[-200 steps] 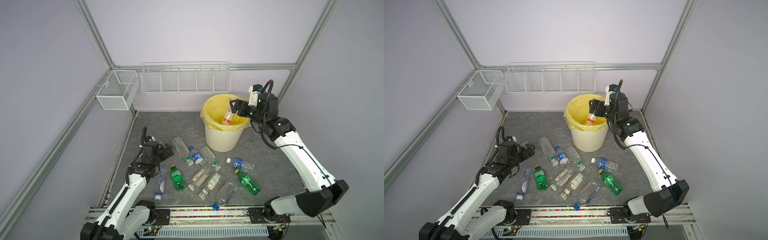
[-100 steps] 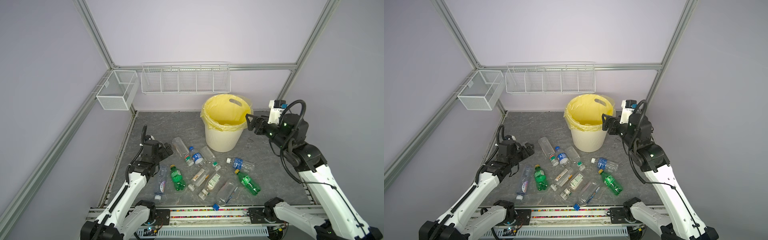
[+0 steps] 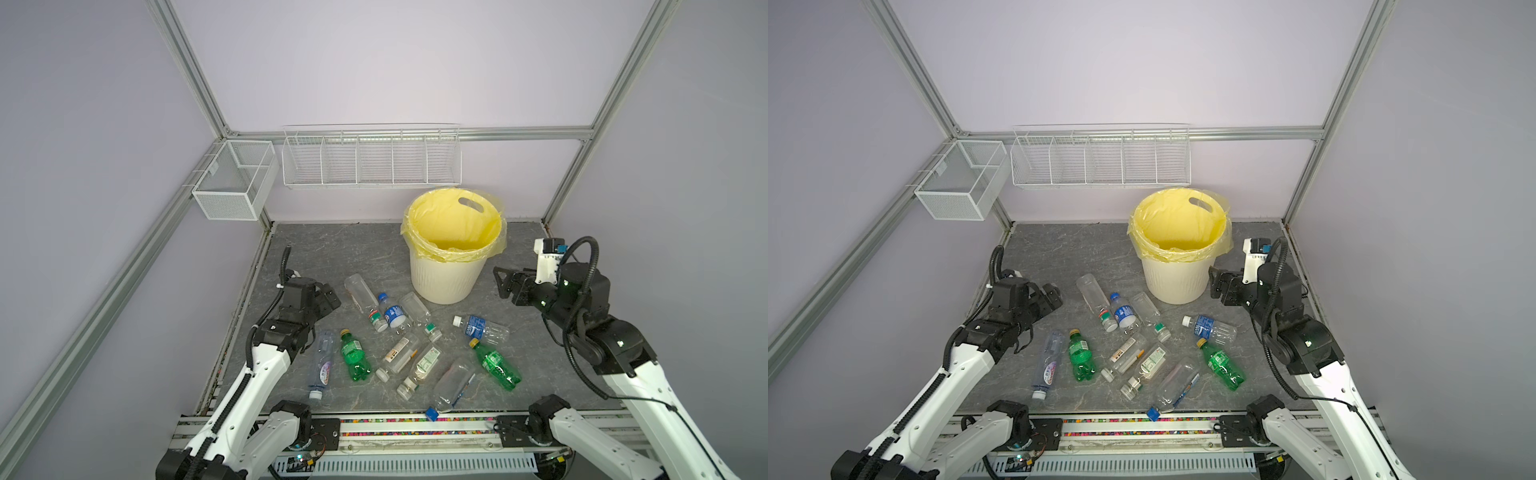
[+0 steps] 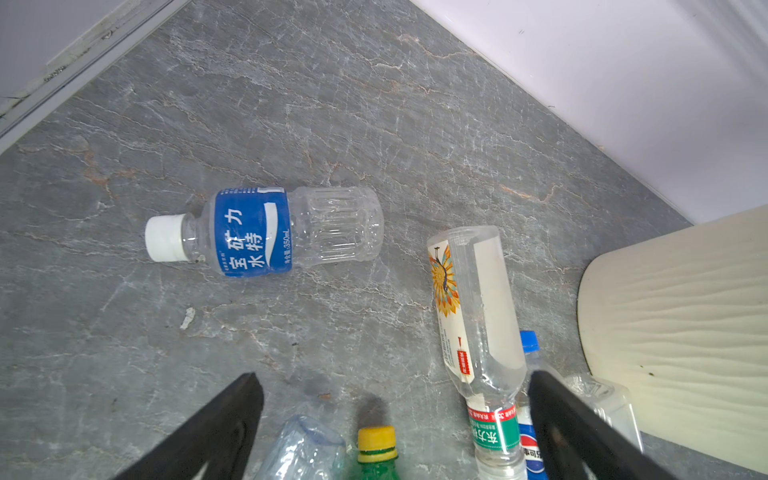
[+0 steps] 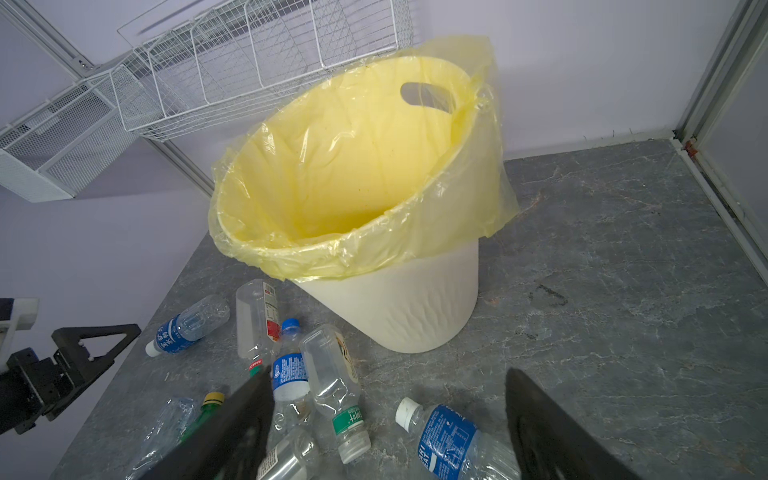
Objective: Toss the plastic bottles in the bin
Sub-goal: 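Withdraw the right gripper while the left gripper reaches toward the blue-labelled bottle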
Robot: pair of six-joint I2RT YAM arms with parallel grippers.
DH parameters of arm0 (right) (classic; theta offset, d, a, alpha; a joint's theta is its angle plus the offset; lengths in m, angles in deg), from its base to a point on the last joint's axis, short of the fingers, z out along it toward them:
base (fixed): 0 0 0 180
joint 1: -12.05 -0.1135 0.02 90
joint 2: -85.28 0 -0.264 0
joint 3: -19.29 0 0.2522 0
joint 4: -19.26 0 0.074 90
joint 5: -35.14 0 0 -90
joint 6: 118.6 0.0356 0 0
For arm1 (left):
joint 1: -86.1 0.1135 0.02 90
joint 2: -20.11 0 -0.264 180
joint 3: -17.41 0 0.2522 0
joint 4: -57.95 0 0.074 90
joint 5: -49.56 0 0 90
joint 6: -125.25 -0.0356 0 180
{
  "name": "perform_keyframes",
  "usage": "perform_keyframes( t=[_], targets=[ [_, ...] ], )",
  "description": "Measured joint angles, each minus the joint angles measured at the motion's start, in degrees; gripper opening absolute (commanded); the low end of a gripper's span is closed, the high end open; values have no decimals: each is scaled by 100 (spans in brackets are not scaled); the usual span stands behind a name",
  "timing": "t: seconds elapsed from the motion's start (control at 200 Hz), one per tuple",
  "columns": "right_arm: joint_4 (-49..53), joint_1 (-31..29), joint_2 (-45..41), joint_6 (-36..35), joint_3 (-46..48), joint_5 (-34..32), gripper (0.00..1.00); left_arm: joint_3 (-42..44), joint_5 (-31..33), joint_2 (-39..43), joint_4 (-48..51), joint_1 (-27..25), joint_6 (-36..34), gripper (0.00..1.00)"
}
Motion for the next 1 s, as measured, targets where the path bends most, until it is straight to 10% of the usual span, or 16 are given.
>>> perform_keyframes(
  t=[1.0],
  targets=[
    [688,0,-1283,240,944,-197,88,-922,372,-1204,1014,767,1397,100]
  ],
)
